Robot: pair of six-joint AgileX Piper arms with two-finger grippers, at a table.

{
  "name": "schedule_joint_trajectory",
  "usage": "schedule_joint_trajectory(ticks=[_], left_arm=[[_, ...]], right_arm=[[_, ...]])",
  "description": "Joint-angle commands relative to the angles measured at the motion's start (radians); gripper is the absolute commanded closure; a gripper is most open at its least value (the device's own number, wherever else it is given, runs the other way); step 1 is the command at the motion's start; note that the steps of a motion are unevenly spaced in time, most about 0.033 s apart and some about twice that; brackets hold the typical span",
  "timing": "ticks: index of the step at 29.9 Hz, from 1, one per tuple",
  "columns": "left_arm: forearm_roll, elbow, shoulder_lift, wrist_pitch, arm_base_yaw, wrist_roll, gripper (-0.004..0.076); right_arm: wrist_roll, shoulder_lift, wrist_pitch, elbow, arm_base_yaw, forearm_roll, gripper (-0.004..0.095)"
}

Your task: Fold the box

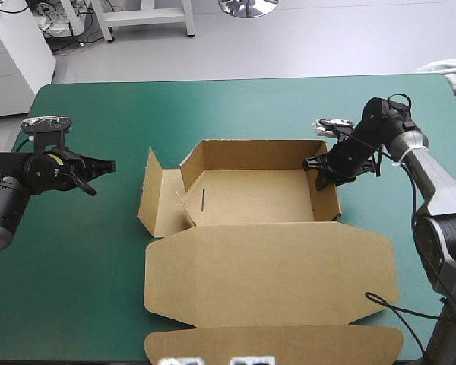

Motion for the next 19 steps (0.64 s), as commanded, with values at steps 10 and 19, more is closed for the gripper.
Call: schedule_joint_trajectory(ticks=[10,19], left_arm=[[-0.222,-0.027,-0.030,-0.185,0.055,-0.002,0.0731],[-0.765,-0.027,-0.015,-0.093,0.310,0.310,0.0731]], right_arm=[[-0.049,-0.081,-0.001,-0.027,-0.012,0.093,0.0921],[-0.063,-0.180,0.006,-0.146,-0.099,0.226,0.0921]])
